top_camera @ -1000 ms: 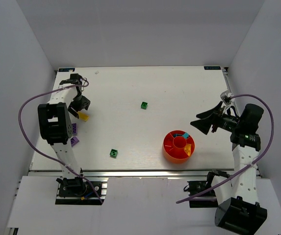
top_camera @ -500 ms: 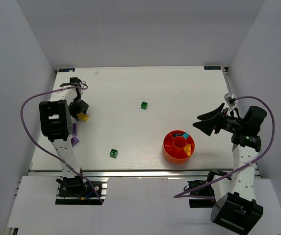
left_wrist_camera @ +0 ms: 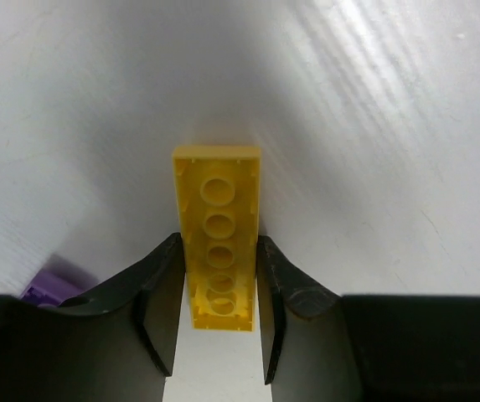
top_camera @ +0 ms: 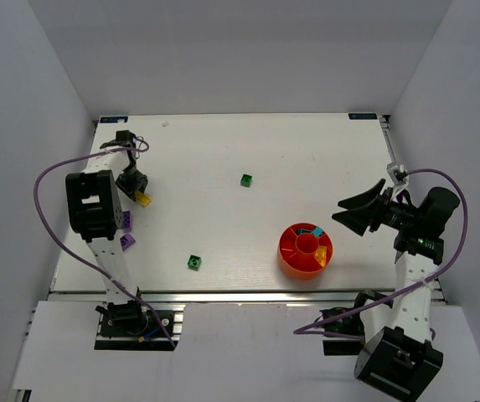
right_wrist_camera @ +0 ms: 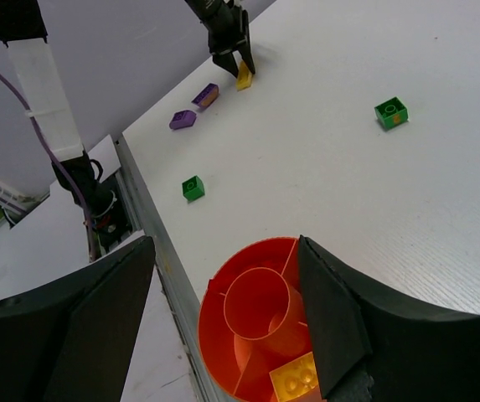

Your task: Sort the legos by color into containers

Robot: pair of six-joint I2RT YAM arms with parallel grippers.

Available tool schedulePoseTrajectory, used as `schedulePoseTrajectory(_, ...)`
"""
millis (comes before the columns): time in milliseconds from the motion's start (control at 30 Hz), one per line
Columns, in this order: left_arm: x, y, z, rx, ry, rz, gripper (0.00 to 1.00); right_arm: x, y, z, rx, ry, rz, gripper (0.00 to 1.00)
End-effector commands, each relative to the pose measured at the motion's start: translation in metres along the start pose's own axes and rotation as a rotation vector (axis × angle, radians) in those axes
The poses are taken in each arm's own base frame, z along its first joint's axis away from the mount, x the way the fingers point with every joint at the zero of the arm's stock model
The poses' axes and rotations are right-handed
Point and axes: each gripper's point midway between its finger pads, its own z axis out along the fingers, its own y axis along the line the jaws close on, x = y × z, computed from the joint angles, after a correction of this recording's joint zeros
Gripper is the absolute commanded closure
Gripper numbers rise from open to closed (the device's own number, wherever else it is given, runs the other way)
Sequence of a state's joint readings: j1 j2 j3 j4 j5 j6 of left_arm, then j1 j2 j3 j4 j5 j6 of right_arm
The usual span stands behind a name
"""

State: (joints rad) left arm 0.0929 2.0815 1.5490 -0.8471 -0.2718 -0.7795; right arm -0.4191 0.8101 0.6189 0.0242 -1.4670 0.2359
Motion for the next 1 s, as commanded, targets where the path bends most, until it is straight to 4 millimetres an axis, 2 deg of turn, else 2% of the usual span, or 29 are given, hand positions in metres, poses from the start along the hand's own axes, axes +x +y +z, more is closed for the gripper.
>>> schedulePoseTrajectory(0, -0.011, -0.040, -0.033, 0.224, -0.052, 0.118, 1.00, -0.002, 0.008, -0.002, -0.036, 0.006, -0.051, 0.26)
schedulePoseTrajectory(67, -0.001, -0.065, -0.056, 0.385, -0.052, 0.200, 1.00, -0.001, 0.009, -0.002, -0.047, 0.009, -0.053, 0.27)
schedulePoseTrajectory(100, 0.002, -0.092, -0.080, 0.580, -0.051, 0.253, 1.00, -0.001, 0.009, -0.003, -0.048, 0.009, -0.059, 0.27)
schedulePoseTrajectory(133, 0.004, -0.107, -0.117, 0.715, -0.095, 0.300, 1.00, 0.000, 0.010, -0.003, -0.054, 0.011, -0.061, 0.26)
schedulePoseTrajectory(167, 0.021, -0.112, -0.130, 0.805, -0.079, 0.343, 1.00, 0.002, 0.010, -0.003, -0.057, 0.012, -0.058, 0.27)
schedulePoseTrajectory(200, 0.029, -0.134, -0.157, 0.945, -0.126, 0.402, 1.00, 0.002, 0.010, -0.003, -0.058, 0.012, -0.068, 0.27)
schedulePoseTrajectory(233, 0.051, -0.145, -0.190, 1.112, -0.083, 0.474, 1.00, 0.002, 0.010, -0.003, -0.060, 0.013, -0.071, 0.27)
schedulePoseTrajectory(333, 0.107, -0.161, -0.263, 1.383, -0.070, 0.661, 1.00, 0.004, 0.009, -0.004, -0.059, 0.011, -0.082, 0.27)
schedulePoseTrajectory(367, 0.116, -0.162, -0.287, 1.447, -0.103, 0.705, 1.00, 0.005, 0.008, -0.004, -0.059, 0.011, -0.087, 0.27)
schedulePoseTrajectory(400, 0.140, -0.164, -0.308, 1.509, -0.106, 0.775, 1.00, 0.007, 0.007, -0.004, -0.058, 0.010, -0.085, 0.28)
schedulePoseTrajectory(467, 0.166, -0.157, -0.347, 1.645, -0.135, 0.872, 1.00, 0.008, 0.004, -0.004, -0.040, 0.004, -0.090, 0.29)
schedulePoseTrajectory(500, 0.180, -0.155, -0.353, 1.671, -0.120, 0.910, 1.00, 0.008, 0.002, -0.004, -0.030, 0.001, -0.085, 0.30)
schedulePoseTrajectory(533, 0.208, -0.150, -0.367, 1.723, -0.091, 0.984, 1.00, 0.005, -0.001, -0.004, -0.006, -0.005, -0.090, 0.30)
schedulePoseTrajectory(567, 0.223, -0.146, -0.384, 1.803, -0.098, 1.044, 1.00, 0.002, -0.003, -0.003, 0.015, -0.009, -0.090, 0.30)
schedulePoseTrajectory(600, 0.236, -0.142, -0.392, 1.837, -0.119, 1.115, 1.00, 0.005, -0.006, -0.003, 0.040, -0.005, -0.052, 0.29)
schedulePoseTrajectory(633, 0.263, -0.135, -0.403, 1.882, -0.096, 1.190, 1.00, -0.014, -0.012, -0.003, 0.119, -0.003, -0.080, 0.26)
schedulePoseTrajectory(667, 0.273, -0.131, -0.408, 1.906, -0.125, 1.248, 1.00, -0.012, -0.012, -0.003, 0.146, 0.019, -0.059, 0.24)
schedulePoseTrajectory(700, 0.284, -0.127, -0.406, 1.900, -0.105, 1.276, 1.00, -0.019, -0.012, -0.004, 0.165, 0.025, -0.056, 0.23)
schedulePoseTrajectory(733, 0.293, -0.124, -0.407, 1.904, -0.111, 1.304, 1.00, -0.038, -0.015, -0.006, 0.211, 0.030, -0.074, 0.21)
schedulePoseTrajectory(767, 0.311, -0.120, -0.412, 1.936, -0.116, 1.343, 1.00, -0.036, -0.013, -0.007, 0.233, 0.047, -0.010, 0.21)
schedulePoseTrajectory(800, 0.315, -0.119, -0.418, 1.957, -0.168, 1.349, 1.00, -0.042, -0.013, -0.008, 0.241, 0.050, -0.009, 0.20)
schedulePoseTrajectory(833, 0.331, -0.116, -0.420, 1.984, -0.177, 1.368, 1.00, -0.050, -0.011, -0.009, 0.256, 0.056, 0.019, 0.20)
schedulePoseTrajectory(900, 0.345, -0.114, -0.425, 2.019, -0.190, 1.367, 1.00, -0.056, -0.009, -0.009, 0.260, 0.059, 0.038, 0.21)
schedulePoseTrajectory(933, 0.354, -0.113, -0.419, 2.021, -0.185, 1.370, 1.00, -0.059, -0.005, -0.008, 0.240, 0.055, 0.059, 0.21)
schedulePoseTrajectory(967, 0.358, -0.114, -0.426, 2.064, -0.223, 1.364, 1.00, -0.063, 0.001, -0.008, 0.228, 0.054, 0.069, 0.22)
